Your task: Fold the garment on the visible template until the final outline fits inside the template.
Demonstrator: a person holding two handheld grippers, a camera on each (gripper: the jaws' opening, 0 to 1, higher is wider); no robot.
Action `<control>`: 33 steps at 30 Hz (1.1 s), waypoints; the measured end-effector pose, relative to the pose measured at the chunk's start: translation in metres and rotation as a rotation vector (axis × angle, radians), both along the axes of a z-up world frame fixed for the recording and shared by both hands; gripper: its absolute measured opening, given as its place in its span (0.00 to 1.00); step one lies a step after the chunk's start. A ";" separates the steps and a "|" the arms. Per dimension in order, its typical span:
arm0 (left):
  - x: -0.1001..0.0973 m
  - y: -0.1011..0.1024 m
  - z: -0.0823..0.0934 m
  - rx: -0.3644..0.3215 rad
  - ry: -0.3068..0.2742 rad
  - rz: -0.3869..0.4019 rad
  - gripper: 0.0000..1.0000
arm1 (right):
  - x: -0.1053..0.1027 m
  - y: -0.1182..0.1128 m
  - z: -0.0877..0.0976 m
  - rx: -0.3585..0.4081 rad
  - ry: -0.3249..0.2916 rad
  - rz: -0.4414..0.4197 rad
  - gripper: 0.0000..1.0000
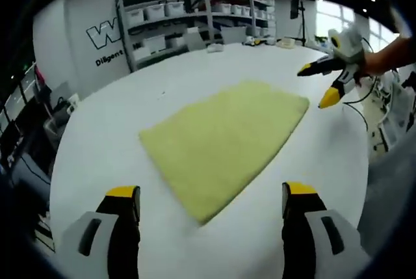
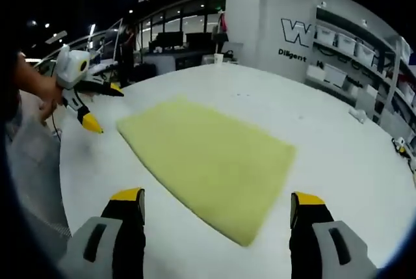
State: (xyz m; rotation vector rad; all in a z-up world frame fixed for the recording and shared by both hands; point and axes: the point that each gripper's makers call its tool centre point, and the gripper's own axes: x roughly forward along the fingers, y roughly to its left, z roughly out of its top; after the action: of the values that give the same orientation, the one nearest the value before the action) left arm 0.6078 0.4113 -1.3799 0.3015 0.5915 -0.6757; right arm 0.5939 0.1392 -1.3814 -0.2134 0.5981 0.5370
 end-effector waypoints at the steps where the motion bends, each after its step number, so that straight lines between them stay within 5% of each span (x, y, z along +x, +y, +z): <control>1: -0.001 -0.001 0.002 -0.022 0.000 0.008 0.99 | 0.000 0.000 0.002 0.007 -0.006 -0.006 0.98; 3: -0.010 -0.001 0.000 -0.053 0.054 0.040 0.99 | -0.004 0.003 0.007 0.051 -0.009 -0.020 0.99; 22: -0.056 0.003 0.017 -0.161 -0.010 0.121 0.99 | -0.050 0.002 0.021 0.069 -0.096 -0.064 0.99; 33: -0.070 0.004 0.016 -0.123 -0.017 0.122 0.99 | -0.059 0.006 0.014 0.069 -0.083 -0.038 0.99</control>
State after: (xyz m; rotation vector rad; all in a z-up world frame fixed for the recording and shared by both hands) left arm 0.5383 0.4153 -1.3641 0.1554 0.5451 -0.5883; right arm 0.5354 0.1447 -1.3670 -0.1582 0.5017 0.5088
